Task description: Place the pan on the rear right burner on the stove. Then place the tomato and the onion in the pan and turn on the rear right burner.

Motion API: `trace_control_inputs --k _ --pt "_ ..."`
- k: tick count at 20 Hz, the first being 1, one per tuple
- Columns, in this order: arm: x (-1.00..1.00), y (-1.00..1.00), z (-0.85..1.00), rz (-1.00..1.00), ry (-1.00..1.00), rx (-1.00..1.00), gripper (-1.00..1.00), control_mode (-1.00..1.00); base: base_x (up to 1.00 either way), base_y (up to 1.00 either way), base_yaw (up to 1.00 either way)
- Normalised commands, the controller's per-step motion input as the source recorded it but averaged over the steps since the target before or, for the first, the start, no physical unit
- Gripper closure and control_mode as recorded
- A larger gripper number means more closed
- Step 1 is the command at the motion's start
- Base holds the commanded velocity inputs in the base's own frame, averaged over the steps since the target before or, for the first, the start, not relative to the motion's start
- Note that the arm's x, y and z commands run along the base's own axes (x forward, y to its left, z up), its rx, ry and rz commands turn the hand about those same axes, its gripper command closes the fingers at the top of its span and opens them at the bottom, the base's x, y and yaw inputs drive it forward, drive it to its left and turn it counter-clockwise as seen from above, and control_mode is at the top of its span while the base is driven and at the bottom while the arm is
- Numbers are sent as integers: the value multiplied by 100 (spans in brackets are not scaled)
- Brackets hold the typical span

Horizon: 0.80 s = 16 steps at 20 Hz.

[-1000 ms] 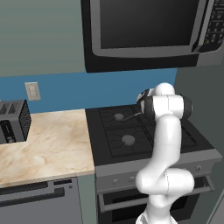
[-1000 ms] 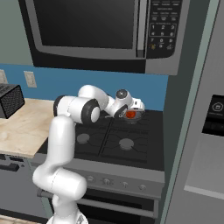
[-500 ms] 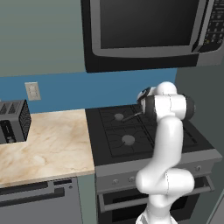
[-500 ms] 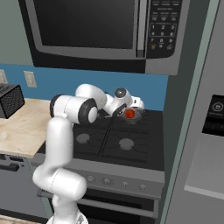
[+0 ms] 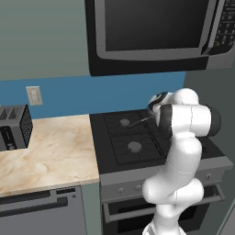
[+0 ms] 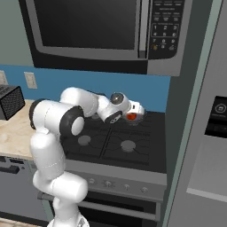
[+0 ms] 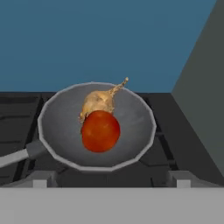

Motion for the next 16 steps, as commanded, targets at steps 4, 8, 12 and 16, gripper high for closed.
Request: trace_control_inputs --k 4,8,12,16 --pt "-82 0 81 0 -13 0 -100 -100 0 0 0" --pt "-77 0 80 0 -10 0 -100 -100 0 0 0" --pt "-92 0 58 0 -1 2 -100 -100 0 0 0" --pt "-99 -1 48 0 0 4 -100 -100 0 0 0"
